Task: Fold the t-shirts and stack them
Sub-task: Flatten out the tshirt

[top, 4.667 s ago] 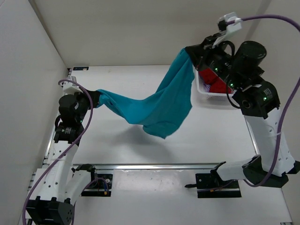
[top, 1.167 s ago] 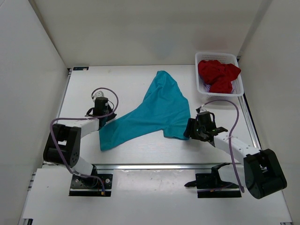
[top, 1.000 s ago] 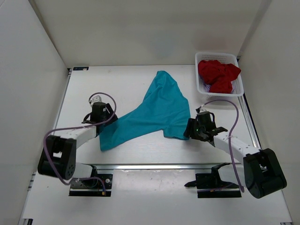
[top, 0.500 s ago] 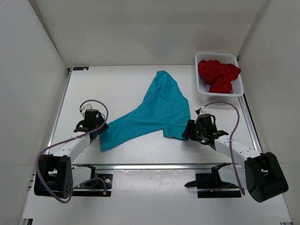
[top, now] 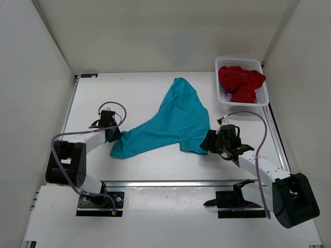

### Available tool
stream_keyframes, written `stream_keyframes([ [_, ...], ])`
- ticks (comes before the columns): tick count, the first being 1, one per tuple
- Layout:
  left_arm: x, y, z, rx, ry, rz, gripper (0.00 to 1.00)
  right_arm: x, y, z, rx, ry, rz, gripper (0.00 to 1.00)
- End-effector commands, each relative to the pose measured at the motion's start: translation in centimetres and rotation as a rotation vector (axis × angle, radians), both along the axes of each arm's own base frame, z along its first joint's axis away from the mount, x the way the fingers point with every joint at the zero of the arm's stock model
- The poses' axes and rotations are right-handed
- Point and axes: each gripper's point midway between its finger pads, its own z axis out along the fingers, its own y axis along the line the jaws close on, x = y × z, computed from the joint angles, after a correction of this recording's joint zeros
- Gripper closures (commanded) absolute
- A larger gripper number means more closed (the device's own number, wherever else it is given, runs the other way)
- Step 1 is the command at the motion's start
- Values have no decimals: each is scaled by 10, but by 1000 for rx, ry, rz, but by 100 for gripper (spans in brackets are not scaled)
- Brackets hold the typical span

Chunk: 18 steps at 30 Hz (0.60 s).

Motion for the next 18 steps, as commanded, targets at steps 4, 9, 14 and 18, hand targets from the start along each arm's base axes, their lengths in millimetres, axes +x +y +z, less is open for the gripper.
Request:
stream_keyframes([
  [4, 95, -17, 29, -48, -130, -5, 100, 14, -1, 4, 35, -23, -25, 55],
  [9, 145, -17, 30, -84, -133, 31, 91, 31, 4, 13, 23, -36, -17, 55],
  [14, 120, 26, 53, -126, -230, 147, 32, 30, 12, 17, 8, -55, 2, 55],
  [18, 95, 57, 80, -95, -289, 191, 1, 28, 20, 17, 23, -68, 33, 55],
])
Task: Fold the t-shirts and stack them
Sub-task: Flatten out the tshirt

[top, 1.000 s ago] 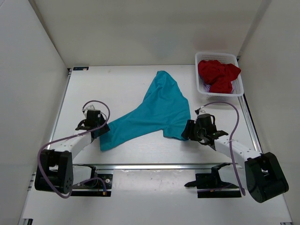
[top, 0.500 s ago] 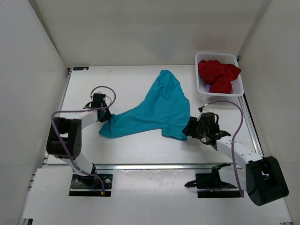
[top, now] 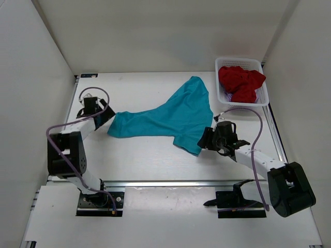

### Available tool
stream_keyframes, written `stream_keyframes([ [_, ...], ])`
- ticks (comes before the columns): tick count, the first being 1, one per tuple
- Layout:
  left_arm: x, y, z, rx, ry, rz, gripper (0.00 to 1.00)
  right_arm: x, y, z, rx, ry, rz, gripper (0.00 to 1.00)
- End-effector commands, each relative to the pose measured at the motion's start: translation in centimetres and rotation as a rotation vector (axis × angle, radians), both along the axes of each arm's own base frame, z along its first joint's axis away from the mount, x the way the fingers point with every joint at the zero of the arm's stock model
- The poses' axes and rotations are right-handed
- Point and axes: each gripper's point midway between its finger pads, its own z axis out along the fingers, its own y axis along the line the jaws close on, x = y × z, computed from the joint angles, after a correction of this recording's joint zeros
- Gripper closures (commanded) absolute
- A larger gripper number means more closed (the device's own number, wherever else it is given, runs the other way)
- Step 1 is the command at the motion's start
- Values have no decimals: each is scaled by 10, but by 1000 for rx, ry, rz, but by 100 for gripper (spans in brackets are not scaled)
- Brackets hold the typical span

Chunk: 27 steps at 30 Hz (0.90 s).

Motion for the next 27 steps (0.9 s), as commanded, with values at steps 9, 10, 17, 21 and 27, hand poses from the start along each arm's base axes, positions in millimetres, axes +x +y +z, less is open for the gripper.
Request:
stream_keyframes([
  [9, -69, 8, 19, -62, -59, 64, 53, 0, 22, 14, 24, -92, 85, 55],
  [10, -79, 8, 10, -71, -31, 73, 53, 0, 24, 20, 33, -108, 89, 55],
  [17, -100, 9, -10, -126, -41, 160, 39, -3, 22, 23, 40, -121, 85, 54],
  [21, -96, 9, -16, -139, -40, 179, 28, -6, 24, 21, 47, -111, 95, 54],
  [27, -83, 0, -24, -223, -74, 212, 34, -6, 26, 23, 58, -117, 105, 53],
])
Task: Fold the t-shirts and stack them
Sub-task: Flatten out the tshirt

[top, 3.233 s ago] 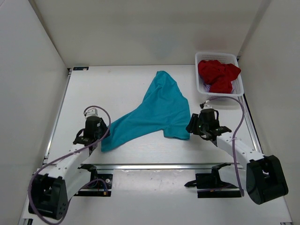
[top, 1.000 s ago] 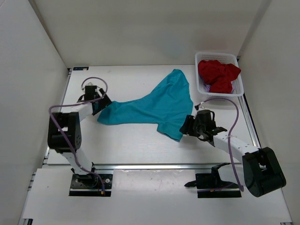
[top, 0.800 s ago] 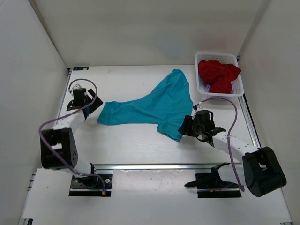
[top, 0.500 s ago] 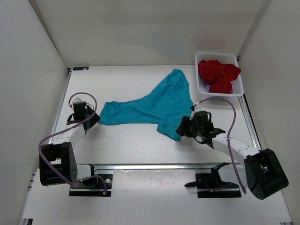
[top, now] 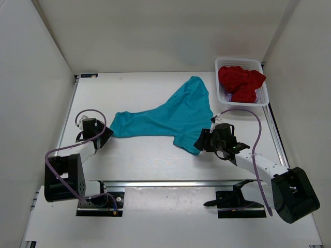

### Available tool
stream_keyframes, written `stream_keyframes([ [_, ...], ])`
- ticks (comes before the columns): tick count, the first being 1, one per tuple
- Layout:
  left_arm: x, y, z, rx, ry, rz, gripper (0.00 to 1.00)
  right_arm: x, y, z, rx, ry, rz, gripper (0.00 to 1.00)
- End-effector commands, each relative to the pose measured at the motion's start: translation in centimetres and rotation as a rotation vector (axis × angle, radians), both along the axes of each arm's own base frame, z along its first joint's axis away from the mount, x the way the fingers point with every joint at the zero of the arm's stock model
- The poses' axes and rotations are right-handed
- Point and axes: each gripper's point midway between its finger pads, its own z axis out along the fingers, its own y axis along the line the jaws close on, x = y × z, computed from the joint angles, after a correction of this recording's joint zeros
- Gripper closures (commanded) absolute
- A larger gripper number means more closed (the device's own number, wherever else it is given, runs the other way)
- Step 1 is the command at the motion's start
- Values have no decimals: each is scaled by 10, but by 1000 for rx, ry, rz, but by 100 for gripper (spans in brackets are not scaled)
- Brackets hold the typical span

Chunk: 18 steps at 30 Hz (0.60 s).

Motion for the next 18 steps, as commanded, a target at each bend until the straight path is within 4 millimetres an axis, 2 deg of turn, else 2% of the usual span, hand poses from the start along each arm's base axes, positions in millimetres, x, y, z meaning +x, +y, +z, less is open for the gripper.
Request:
stream_keyframes([
  [1, 12, -5, -1, -58, -46, 34, 36, 3, 4, 5, 15, -37, 17, 54],
  [2, 10, -6, -7, -63, -33, 40, 37, 2, 5, 6, 21, -40, 26, 54],
  [5, 24, -6, -1, -63, -50, 38, 50, 0, 6, 4, 18, -31, 29, 54],
  [6, 24, -5, -4, -65, -41, 43, 52, 0, 5, 2, 16, -28, 23, 54],
  [8, 27, -7, -5, -72, -40, 37, 64, 0, 3, 2, 19, -30, 17, 54],
  [9, 28, -4, -7, -64, -36, 42, 67, 2, 4, 6, 23, -36, 14, 54],
  [11, 29, -5, -7, -65, -33, 40, 82, 1, -1, 2, 16, -24, -8, 54],
  [12, 27, -6, -10, -61, -25, 34, 85, 0, -5, -1, 7, -11, -20, 54],
  [14, 32, -3, -4, -28, -36, 28, 98, -1, -8, -4, -8, -1, -37, 54],
  [18, 31, -3, 9, 56, -63, 18, 100, -11, -16, -14, -66, 56, -71, 54],
])
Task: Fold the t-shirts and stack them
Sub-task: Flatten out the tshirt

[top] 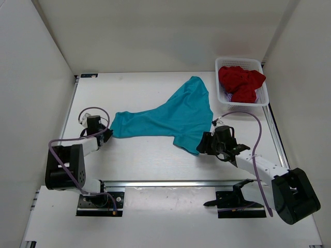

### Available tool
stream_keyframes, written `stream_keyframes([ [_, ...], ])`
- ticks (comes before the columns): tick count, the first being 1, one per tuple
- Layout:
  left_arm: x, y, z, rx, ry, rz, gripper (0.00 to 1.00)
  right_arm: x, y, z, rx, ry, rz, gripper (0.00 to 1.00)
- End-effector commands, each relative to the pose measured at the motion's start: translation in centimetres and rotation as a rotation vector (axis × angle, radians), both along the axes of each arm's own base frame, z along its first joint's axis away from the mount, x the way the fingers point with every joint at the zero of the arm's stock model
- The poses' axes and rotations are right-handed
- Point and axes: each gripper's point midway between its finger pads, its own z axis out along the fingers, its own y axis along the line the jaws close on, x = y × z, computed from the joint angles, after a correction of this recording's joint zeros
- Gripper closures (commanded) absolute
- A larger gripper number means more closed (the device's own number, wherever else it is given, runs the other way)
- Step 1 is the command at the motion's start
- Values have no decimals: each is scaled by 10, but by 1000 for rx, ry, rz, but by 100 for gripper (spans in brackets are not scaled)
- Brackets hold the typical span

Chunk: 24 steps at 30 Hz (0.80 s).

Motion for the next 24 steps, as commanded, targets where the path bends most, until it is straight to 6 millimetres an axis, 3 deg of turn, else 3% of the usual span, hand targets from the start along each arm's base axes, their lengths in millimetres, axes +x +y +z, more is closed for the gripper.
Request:
stream_keyframes([
  [1, 5, 0, 26, 91, -67, -15, 100, -2, -8, -4, -49, 19, -56, 54],
  [3, -2, 0, 30, 107, -95, -5, 100, -8, -8, -11, -61, 54, -60, 54],
  [5, -8, -17, 35, 108, -126, -49, 100, -12, -3, -14, -74, 80, -53, 54],
  [11, -27, -24, 31, 91, -145, -83, 100, -16, 8, -22, -37, 149, -61, 59],
  [18, -29, -36, 46, 86, -211, -126, 100, -24, 9, -25, -65, 217, -56, 65],
  [24, -36, -40, 43, 86, -218, -137, 100, -31, 6, -25, -96, 242, -57, 61],
])
